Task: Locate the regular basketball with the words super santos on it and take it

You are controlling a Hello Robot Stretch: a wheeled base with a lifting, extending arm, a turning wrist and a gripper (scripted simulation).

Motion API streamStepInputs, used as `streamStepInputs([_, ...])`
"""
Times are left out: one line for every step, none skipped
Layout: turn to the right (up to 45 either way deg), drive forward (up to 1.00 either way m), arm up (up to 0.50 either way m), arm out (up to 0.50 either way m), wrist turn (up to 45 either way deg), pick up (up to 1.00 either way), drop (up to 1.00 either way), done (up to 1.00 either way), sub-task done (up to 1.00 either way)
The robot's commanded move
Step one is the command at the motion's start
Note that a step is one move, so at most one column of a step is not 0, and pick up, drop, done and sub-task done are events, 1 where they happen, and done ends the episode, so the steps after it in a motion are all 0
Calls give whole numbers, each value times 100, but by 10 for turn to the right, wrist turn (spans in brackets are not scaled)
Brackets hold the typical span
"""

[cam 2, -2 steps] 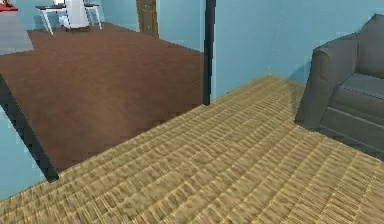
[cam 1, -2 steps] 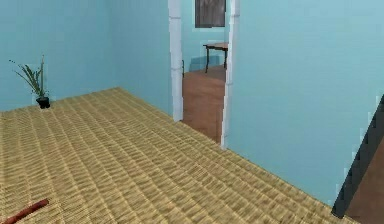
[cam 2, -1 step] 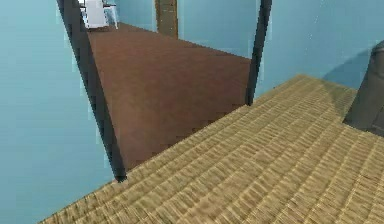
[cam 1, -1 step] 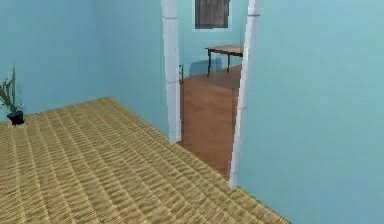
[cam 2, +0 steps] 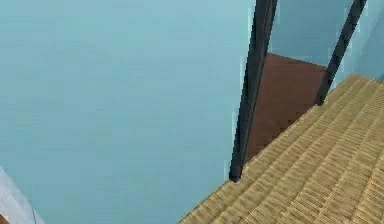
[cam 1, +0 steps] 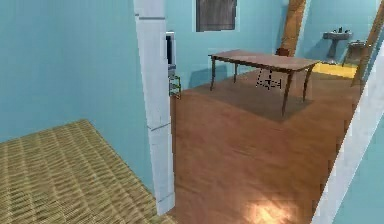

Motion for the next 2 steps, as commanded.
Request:
streamStepInputs([0, 70, 0, 0, 0, 0, 0, 0, 0])
streamStepInputs([420, 0, 0, 0, 0, 0, 0, 0, 0])
